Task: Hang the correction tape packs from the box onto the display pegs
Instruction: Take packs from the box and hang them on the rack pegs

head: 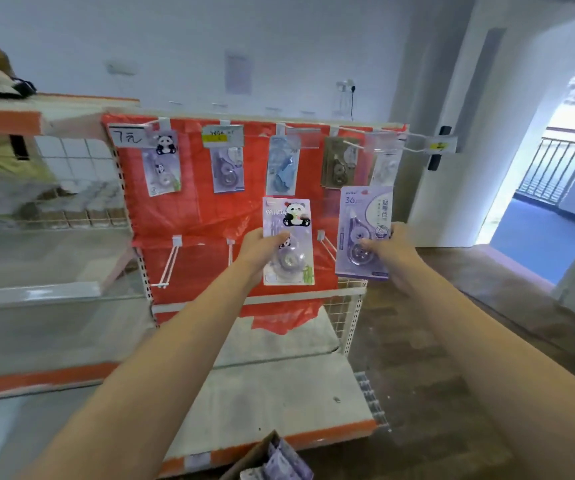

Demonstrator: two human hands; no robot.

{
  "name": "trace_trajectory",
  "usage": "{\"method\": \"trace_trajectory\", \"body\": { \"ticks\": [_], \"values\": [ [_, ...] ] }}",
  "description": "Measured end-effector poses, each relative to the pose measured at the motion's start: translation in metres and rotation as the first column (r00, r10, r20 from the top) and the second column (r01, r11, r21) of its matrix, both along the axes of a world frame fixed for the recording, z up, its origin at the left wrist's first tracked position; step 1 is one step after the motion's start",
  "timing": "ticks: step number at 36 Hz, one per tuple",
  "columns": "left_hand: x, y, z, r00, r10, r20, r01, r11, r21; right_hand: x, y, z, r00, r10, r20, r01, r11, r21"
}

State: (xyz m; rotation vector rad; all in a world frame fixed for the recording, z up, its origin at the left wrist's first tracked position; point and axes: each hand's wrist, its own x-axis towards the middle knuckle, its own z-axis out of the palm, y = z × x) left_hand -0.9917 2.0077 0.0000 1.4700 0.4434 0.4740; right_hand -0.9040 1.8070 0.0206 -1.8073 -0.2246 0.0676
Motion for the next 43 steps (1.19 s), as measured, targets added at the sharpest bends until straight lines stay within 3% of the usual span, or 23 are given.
{"method": "trace_trajectory", "body": {
  "ticks": [11,21,28,37,43],
  "values": [
    [-0.029,-0.003,0.004,0.99,0.126,-0.064,-0.129,0.99,-0.049,0.003,0.005,-0.008,0.986,0.166,-0.005,-0.166,0.986,0.032],
    [-0.033,0.002,0.018,0.987,0.138,0.08,-0.137,0.99,-0.012,0.0,0.017,0.004,0.963,0.269,0.017,-0.27,0.961,0.059],
    [-0.032,0.014,0.016,0.986,0.129,0.104,-0.126,0.991,-0.036,-0.003,0.029,0.012,0.957,0.288,0.018,-0.288,0.954,0.083],
    [-0.047,0.068,0.019,0.975,0.208,0.075,-0.211,0.977,0.029,-0.019,0.101,0.016,0.926,0.377,0.005,-0.374,0.917,0.14],
    [-0.059,0.134,0.031,0.978,0.21,0.002,-0.209,0.976,-0.054,-0.041,0.18,0.012,0.91,0.414,-0.018,-0.404,0.896,0.187]
  ]
}}
